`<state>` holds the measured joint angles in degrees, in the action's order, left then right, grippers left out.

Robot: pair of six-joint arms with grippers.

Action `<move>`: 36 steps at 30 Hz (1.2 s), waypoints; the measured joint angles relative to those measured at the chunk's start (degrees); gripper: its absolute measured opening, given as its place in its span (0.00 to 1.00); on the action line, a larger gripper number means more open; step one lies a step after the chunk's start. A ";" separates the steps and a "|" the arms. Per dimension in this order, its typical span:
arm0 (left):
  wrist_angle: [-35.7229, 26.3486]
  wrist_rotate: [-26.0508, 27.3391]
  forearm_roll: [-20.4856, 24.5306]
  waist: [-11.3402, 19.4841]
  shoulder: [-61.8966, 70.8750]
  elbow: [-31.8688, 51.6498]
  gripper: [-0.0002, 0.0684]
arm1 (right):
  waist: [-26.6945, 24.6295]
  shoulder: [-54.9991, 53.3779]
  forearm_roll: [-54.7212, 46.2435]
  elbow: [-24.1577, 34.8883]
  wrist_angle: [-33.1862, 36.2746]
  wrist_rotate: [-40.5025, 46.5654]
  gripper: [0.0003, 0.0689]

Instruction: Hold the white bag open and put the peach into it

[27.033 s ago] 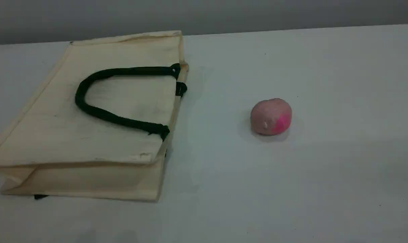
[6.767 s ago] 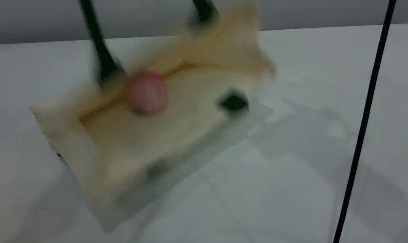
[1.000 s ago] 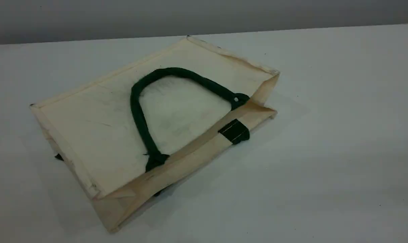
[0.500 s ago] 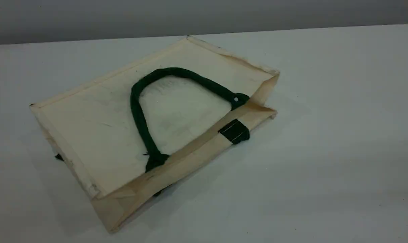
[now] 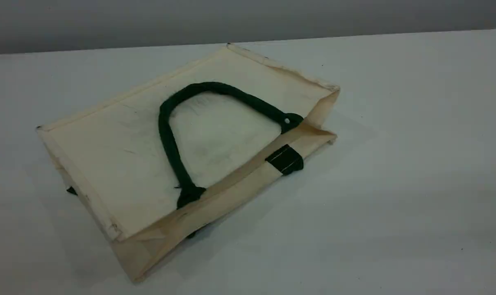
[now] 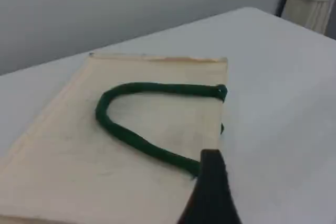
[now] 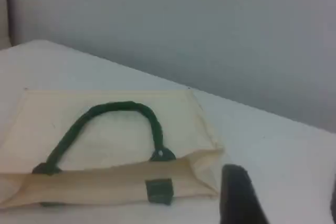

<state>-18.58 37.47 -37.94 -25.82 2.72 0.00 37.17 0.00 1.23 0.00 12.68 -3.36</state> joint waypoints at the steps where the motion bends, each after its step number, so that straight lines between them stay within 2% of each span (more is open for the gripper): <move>1: -0.70 0.00 0.00 0.00 0.00 0.00 0.76 | 0.00 0.00 0.00 0.00 0.00 0.00 0.48; 7: -4.92 0.00 0.00 0.00 0.00 0.00 0.76 | 0.00 0.00 0.05 0.00 -0.06 0.11 0.48; 15: -4.71 0.00 -0.18 0.00 0.00 0.00 0.76 | 0.00 0.00 0.05 0.00 -0.06 0.05 0.48; 17: -4.83 0.00 -0.49 1.11 0.00 0.00 0.76 | -0.18 0.00 0.05 0.00 -0.06 0.05 0.48; 22: -5.49 -0.17 -1.26 7.61 0.00 0.00 0.76 | -5.29 0.00 0.05 0.00 -0.06 -0.02 0.48; 32: -5.49 -0.23 -1.26 25.05 0.00 0.00 0.76 | -24.24 0.00 0.05 0.00 -0.06 0.08 0.48; 34: -5.49 -0.23 -1.26 28.01 0.00 0.00 0.76 | -27.99 0.00 0.05 0.00 -0.06 0.08 0.48; 36: -5.49 -0.23 -1.26 29.71 0.00 0.00 0.76 | -31.11 0.00 0.05 0.00 -0.06 0.08 0.48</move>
<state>-24.07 37.24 -39.20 3.89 2.72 0.00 6.05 0.00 1.28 0.00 12.62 -3.27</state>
